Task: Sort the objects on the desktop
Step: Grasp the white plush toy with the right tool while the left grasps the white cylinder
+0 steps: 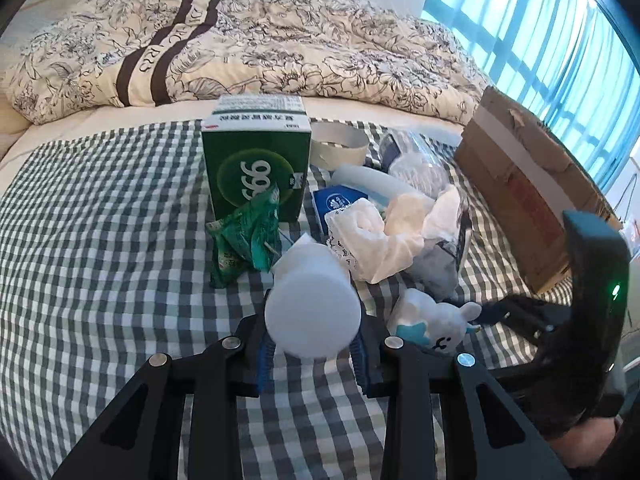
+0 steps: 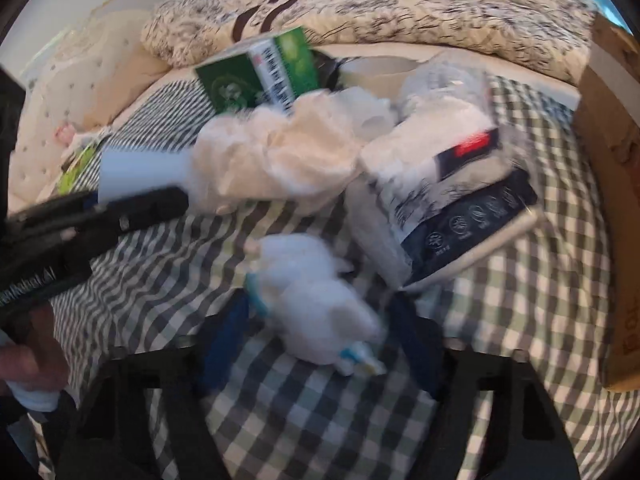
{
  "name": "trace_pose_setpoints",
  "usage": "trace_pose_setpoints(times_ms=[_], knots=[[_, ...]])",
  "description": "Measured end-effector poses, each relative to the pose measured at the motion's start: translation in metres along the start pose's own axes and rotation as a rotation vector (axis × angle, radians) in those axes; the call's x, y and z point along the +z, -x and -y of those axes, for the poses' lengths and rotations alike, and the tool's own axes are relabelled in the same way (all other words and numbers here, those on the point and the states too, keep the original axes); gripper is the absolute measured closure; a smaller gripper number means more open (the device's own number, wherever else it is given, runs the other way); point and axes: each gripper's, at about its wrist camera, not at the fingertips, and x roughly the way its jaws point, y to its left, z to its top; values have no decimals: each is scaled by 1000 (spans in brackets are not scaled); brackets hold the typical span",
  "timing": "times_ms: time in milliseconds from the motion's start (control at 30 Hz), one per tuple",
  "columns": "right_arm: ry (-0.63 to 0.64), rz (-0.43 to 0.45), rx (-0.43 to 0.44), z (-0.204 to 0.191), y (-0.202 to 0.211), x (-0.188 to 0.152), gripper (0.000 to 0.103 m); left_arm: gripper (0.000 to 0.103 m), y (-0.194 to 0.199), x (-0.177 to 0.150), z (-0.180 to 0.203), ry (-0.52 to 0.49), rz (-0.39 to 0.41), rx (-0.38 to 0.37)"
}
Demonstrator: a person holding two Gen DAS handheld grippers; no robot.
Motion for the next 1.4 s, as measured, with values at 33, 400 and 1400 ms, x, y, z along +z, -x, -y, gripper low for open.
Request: trace_pose_setpoints(times_ms=[33, 400, 1400], knots=[[3, -2, 3, -3, -3, -1, 50, 71, 1, 0, 0, 0, 1, 3], [-26, 61, 63, -1, 21, -6, 52, 76, 18, 3, 3, 2, 38, 3], [-51, 181, 51, 21, 82, -11, 52, 70, -5, 10, 14, 24, 56, 105]])
